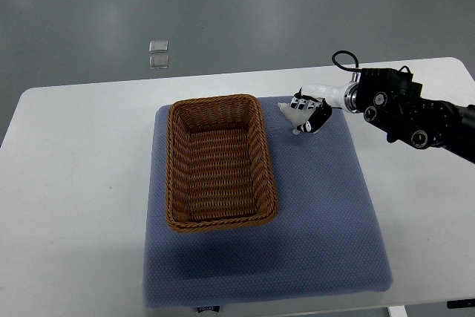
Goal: Place white bear in brown basket with right hand
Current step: 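Close the right hand fingers around the white bear, then lift the white bear with the right hand and carry it over the basket, then lower the bear into the basket and open the right hand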
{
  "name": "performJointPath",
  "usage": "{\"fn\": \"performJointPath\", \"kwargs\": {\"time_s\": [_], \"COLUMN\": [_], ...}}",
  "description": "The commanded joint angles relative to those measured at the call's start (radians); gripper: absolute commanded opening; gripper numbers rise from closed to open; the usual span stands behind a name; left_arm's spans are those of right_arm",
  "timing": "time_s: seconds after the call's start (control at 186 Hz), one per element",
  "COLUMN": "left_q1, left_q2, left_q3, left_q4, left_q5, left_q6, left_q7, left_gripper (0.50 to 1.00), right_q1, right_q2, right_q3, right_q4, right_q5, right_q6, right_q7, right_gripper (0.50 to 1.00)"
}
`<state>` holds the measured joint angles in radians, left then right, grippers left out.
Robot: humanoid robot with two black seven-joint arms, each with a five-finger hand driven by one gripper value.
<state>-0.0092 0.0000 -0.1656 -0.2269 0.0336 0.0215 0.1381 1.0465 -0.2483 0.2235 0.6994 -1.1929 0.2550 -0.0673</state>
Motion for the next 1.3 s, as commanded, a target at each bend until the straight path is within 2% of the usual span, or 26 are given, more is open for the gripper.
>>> {"fn": "performJointPath", "kwargs": {"time_s": [0.0, 0.279, 0.493, 0.633, 0.761, 1.019, 1.18, 1.292], "left_q1": [0.0, 0.0, 0.0, 0.0, 0.0, 0.0, 0.0, 0.0], "left_q2": [0.0, 0.0, 0.0, 0.0, 0.0, 0.0, 0.0, 0.0], "left_q3": [0.001, 0.0, 0.0, 0.0, 0.001, 0.0, 0.0, 0.0], "left_q4": [0.001, 0.003, 0.003, 0.001, -0.002, 0.003, 0.003, 0.003], "left_q5": [0.0, 0.0, 0.0, 0.0, 0.0, 0.0, 0.0, 0.0], "left_q6": [0.0, 0.0, 0.0, 0.0, 0.0, 0.0, 0.0, 0.0], "left_q7": [0.0, 0.0, 0.0, 0.0, 0.0, 0.0, 0.0, 0.0], "left_gripper": [1.0, 1.0, 1.0, 1.0, 1.0, 1.0, 1.0, 1.0], "right_q1": [0.009, 0.122, 0.29, 0.394, 0.423, 0.379, 0.334, 0.3], "right_q2": [-0.003, -0.063, -0.215, -0.247, -0.224, -0.069, 0.057, 0.132], "right_q3": [-0.001, 0.01, 0.017, 0.003, 0.0, -0.036, -0.104, -0.108], "right_q4": [0.003, 0.055, 0.304, 0.348, 0.353, 0.347, 0.29, 0.241], "right_q5": [-0.001, 0.013, 0.108, 0.188, 0.19, 0.196, 0.193, 0.191], "right_q6": [0.004, 0.081, 0.174, 0.207, 0.207, 0.162, 0.095, 0.082], "right_q7": [0.0, -0.002, -0.014, -0.037, -0.037, -0.026, -0.026, -0.028], "right_gripper": [0.5, 0.5, 0.5, 0.5, 0.5, 0.5, 0.5, 0.5]}}
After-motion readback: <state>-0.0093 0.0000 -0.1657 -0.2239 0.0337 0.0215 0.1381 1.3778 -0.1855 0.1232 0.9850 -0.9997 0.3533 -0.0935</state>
